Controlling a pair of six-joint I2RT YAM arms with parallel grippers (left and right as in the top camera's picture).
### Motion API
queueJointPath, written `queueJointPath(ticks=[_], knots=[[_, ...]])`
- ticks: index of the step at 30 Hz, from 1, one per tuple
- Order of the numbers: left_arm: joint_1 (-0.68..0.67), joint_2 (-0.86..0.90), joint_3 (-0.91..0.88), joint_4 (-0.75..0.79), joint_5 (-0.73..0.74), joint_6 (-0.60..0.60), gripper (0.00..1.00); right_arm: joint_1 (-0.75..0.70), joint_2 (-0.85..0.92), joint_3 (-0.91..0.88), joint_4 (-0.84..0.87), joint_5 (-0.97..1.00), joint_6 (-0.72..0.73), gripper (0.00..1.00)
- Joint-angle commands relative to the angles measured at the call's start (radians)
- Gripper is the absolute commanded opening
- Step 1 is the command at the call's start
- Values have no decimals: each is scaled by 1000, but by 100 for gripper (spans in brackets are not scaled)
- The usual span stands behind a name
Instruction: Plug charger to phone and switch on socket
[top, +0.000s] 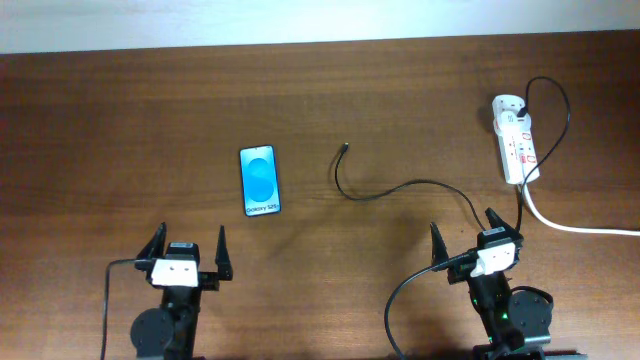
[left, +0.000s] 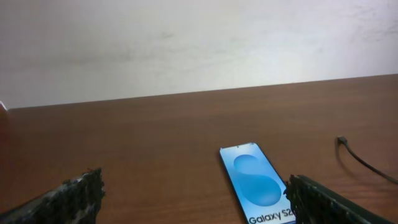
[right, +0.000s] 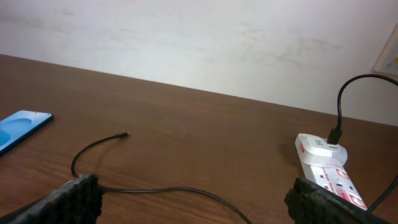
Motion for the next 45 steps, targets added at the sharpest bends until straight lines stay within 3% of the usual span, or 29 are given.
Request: queueJointPath(ticks=[1, 6, 14, 22, 28, 33, 36, 37, 41, 45], knots=[[2, 4, 41, 1, -15, 19, 99, 5, -8, -5, -5, -13, 7, 98], [2, 109, 106, 2, -15, 20, 99, 5, -8, -5, -5, -13, 7, 98], [2, 468, 333, -29, 10, 19, 99, 5, -8, -5, -5, -13, 7, 98], [0, 1014, 881, -402, 122, 18, 99, 5, -8, -5, -5, -13, 7, 98], [-92, 1545, 1489, -828, 178, -19, 99, 5, -8, -5, -5, -13, 7, 98], [-167, 1687, 1556, -806, 407, -19, 99, 5, -8, -5, -5, -13, 7, 98], [-182, 1722, 1556, -789, 391, -19, 99, 5, -8, -5, -5, -13, 7, 98], [-182, 1740, 1556, -786, 356, -61, 99, 5, -8, -5, -5, -13, 7, 98], [-187, 1831, 1556, -801, 73, -436, 99, 5, -8, -5, -5, -13, 7, 98], [-230, 1906, 1556, -814, -72, -533, 100, 5, -8, -5, -5, -13, 7, 98]])
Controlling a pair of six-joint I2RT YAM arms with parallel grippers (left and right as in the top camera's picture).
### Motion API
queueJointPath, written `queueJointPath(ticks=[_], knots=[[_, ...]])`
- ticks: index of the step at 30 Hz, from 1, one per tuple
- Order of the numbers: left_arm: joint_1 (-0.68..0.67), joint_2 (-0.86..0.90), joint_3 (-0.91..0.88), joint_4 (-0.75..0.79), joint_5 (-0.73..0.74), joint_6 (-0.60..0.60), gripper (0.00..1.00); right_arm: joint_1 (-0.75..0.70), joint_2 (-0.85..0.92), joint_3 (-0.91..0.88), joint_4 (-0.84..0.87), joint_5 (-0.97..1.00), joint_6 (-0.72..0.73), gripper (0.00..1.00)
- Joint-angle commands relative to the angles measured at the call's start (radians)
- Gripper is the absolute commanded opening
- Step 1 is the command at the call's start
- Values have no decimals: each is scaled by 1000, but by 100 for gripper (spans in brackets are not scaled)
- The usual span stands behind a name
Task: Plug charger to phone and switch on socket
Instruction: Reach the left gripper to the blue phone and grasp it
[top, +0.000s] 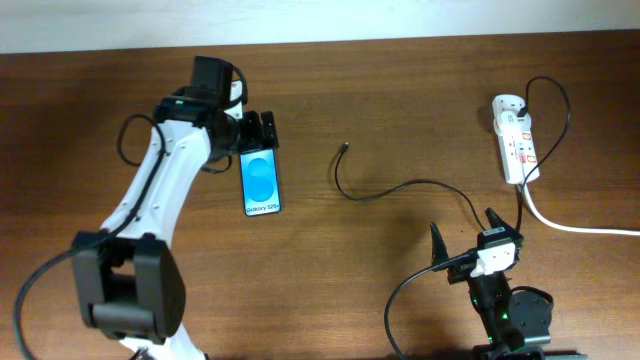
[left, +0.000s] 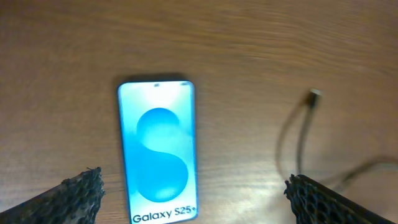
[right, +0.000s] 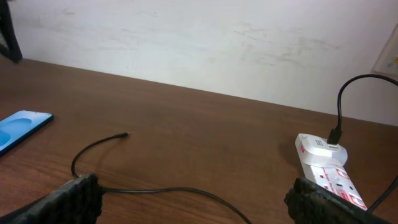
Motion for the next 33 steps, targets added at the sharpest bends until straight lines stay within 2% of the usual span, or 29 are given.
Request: queueJointPath(ticks=[1, 11, 15, 24, 27, 30, 33], knots=[[-45, 61, 18, -19, -178, -141, 99, 5, -7, -5, -4, -13, 8, 98], [-53, 224, 18, -34, -188, -193, 99, 5, -7, -5, -4, -13, 8, 98], [-67, 271, 18, -33, -172, -129, 99, 5, -7, -5, -4, -13, 8, 98], [-74, 322, 17, -26, -169, -101, 100, 5, -7, -5, -4, -13, 7, 98], [-74, 322, 17, -23, -171, -90, 95, 5, -7, -5, -4, -13, 8, 98], [-74, 322, 17, -10, -170, -25, 97, 5, -7, -5, -4, -13, 7, 98], [-75, 323, -2, 10, -165, -25, 98, 5, -7, -5, -4, -13, 7, 99]])
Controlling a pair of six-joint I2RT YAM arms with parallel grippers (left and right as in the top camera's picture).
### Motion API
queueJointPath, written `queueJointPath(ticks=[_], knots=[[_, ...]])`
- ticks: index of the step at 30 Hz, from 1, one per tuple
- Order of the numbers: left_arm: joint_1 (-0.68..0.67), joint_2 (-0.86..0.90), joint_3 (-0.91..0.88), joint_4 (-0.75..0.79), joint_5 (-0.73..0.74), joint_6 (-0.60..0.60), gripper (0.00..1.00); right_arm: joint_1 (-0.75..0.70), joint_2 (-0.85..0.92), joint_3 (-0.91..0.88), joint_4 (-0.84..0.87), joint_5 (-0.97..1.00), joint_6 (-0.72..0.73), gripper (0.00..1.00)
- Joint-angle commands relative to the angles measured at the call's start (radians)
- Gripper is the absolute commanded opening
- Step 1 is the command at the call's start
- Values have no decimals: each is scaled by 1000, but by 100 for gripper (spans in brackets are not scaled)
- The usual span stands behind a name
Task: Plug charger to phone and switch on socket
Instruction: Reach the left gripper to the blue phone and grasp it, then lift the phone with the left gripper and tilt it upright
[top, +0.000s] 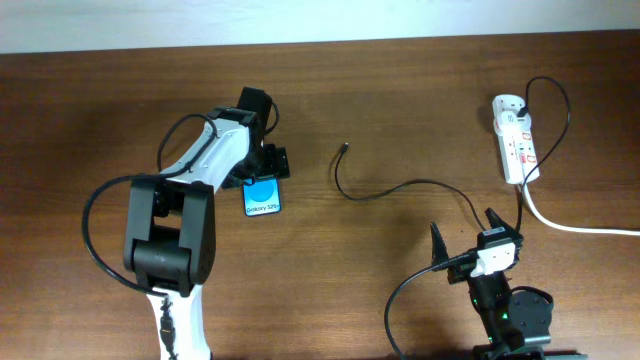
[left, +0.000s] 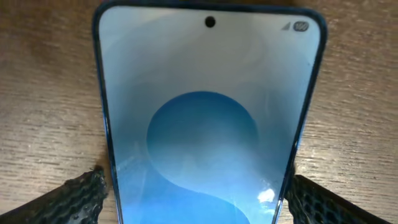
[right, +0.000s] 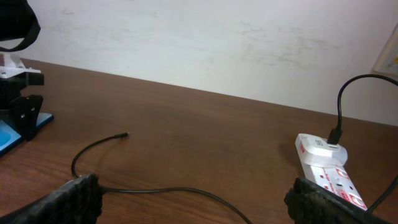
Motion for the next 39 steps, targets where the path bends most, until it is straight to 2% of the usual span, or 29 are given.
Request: queueJointPath(ticks=[1, 6, 9, 12, 15, 19, 22, 23, 24, 29, 32, 33, 35, 36, 39], knots=[[-2, 37, -16, 42, 8, 40, 96, 5, -7, -5, -4, -13, 7, 98], [-3, 39, -18, 50, 8, 39, 76, 5, -7, -5, -4, -13, 6, 98], [-3, 39, -18, 49, 7, 40, 69, 5, -7, -5, -4, -13, 6, 98], [-3, 39, -13, 41, 8, 39, 68, 5, -7, -5, -4, -13, 7, 98], [-1, 39, 64, -46, 8, 39, 69, 5, -7, -5, -4, -13, 7, 98], [2, 39, 322, -253, 20, 39, 70, 5, -7, -5, -4, -13, 6, 98], [4, 39, 420, -318, 46, 36, 68, 5, -7, -5, -4, -13, 6, 98], [7, 39, 432, -320, 63, 36, 66, 5, -7, -5, -4, -13, 7, 98], [14, 39, 441, -316, 108, 32, 59, 5, -7, -5, -4, -13, 7, 98], [55, 39, 442, -295, 222, -75, 49, 5, -7, -5, -4, -13, 7, 98], [76, 39, 442, -296, 294, -81, 34, 5, -7, -5, -4, -13, 7, 98], [83, 39, 442, -296, 325, -88, 33, 5, -7, -5, -4, -13, 7, 98], [95, 39, 442, -296, 378, -164, 35, 5, -7, -5, -4, -13, 7, 98], [101, 39, 442, -296, 414, -221, 33, 5, -7, -5, -4, -13, 7, 98], [105, 39, 442, -296, 501, -279, 17, 5, -7, -5, -4, -13, 6, 98]])
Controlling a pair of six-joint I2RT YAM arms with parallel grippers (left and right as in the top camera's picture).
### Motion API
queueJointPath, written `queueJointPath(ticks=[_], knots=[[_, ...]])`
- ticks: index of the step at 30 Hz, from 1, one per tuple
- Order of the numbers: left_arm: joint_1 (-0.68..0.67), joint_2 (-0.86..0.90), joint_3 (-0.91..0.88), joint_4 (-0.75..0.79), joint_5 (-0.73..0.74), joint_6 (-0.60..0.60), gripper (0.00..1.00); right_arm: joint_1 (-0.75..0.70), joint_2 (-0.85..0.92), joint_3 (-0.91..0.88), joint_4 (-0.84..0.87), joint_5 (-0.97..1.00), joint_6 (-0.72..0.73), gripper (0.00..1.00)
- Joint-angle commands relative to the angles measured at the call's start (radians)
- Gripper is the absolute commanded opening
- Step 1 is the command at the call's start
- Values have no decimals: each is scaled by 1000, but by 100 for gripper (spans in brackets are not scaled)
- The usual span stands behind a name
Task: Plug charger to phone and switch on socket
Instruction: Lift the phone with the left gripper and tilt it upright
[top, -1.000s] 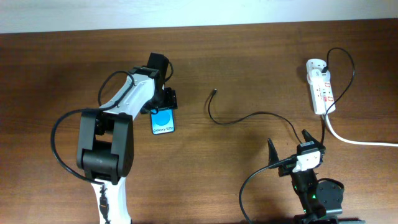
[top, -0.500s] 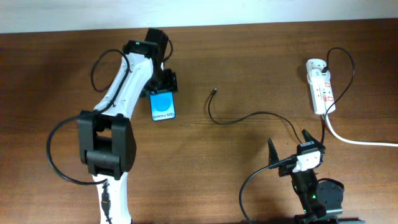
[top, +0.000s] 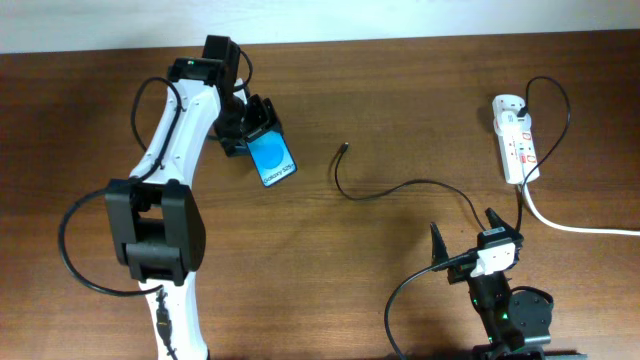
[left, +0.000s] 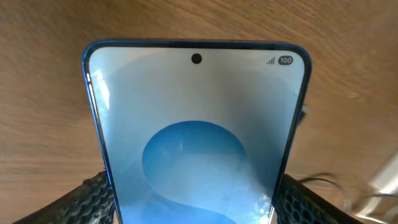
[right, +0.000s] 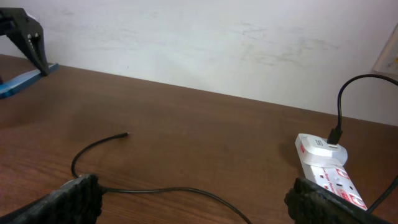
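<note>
My left gripper (top: 252, 128) is shut on the blue-screened phone (top: 273, 160), holding it tilted and off the wooden table at the far left. The phone (left: 196, 143) fills the left wrist view, with a mesh finger (left: 93, 202) against each long edge. In the right wrist view the phone (right: 22, 84) shows raised at the far left. The black charger cable (top: 400, 187) lies loose, its plug tip (top: 344, 148) to the right of the phone. The white power strip (top: 515, 140) lies at the far right. My right gripper (top: 462, 226) sits open near the front edge, holding nothing.
A thick white cord (top: 570, 225) runs from the power strip off the right edge. A black lead (right: 348, 93) is plugged into the strip's far end. The bare wooden table (top: 400, 90) spreads between phone and strip. A pale wall (right: 199, 37) stands behind the table.
The phone lay flat on the table with my left fingers astride it. Now it is gripped, raised, tilted and turned, a little farther back. The right arm has not moved.
Both grippers rested open at the front edge, with the phone flat on the table mid-left. Then my left gripper was open above the phone's far end. Then it was down around the phone. Now it holds the phone raised and tilted.
</note>
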Motion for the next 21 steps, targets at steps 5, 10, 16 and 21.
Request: queueJointPath(ticks=[5, 10, 16, 21], knots=[[8, -13, 25, -6, 241, -286, 0, 5, -7, -5, -4, -13, 7, 98], [8, -13, 25, -58, 248, -500, 0, 5, -7, -5, -4, -13, 7, 98], [8, -13, 25, -35, 551, -642, 0, 5, -7, -5, -4, -13, 7, 98], [8, -13, 25, -40, 721, -642, 0, 5, -7, -5, -3, -27, 8, 99]])
